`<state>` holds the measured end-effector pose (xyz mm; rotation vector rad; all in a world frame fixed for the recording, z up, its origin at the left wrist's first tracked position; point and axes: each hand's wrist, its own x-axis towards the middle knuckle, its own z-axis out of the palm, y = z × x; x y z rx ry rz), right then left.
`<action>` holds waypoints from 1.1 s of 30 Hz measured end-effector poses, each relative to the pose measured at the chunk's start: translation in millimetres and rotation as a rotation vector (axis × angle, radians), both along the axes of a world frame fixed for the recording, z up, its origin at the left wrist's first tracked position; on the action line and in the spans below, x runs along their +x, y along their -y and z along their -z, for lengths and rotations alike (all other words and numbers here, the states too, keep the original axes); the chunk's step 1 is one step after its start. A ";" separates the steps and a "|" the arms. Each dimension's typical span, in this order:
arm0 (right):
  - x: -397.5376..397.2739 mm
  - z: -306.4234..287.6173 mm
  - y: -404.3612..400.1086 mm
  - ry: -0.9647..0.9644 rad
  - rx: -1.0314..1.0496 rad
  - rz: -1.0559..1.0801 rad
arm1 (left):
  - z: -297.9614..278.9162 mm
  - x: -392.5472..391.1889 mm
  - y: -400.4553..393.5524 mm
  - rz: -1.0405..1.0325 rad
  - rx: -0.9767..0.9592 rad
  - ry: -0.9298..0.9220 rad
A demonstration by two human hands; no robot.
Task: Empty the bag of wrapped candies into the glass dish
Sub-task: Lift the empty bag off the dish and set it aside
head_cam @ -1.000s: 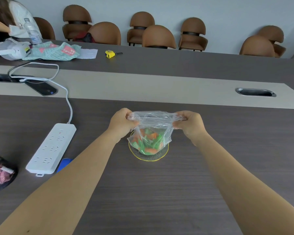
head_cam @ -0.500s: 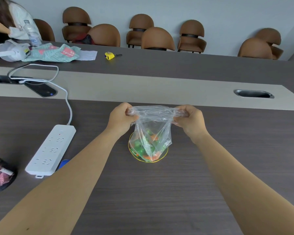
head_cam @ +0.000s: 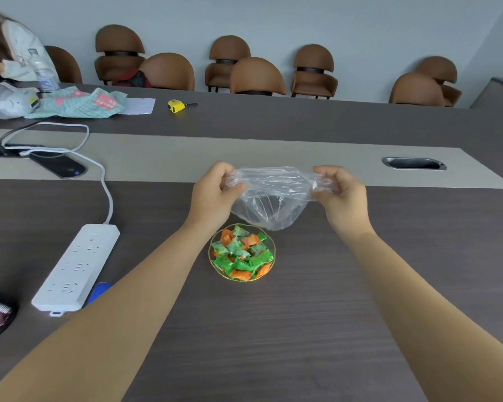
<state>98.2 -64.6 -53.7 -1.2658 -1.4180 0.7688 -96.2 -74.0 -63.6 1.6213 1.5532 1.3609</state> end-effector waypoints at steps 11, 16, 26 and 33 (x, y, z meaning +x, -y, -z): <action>109.4 49.6 45.7 0.270 -0.197 -0.025 | 66.7 96.7 19.1 0.281 -0.180 -0.238; 158.7 116.1 54.3 0.618 -0.474 -0.093 | 125.7 130.8 31.5 0.404 -0.398 -0.588; 206.4 174.7 54.3 1.017 -0.636 -0.209 | 186.4 182.2 27.3 0.428 -0.571 -0.948; 199.9 136.3 53.5 0.726 -0.534 -0.174 | 147.7 166.0 39.2 0.391 -0.518 -0.472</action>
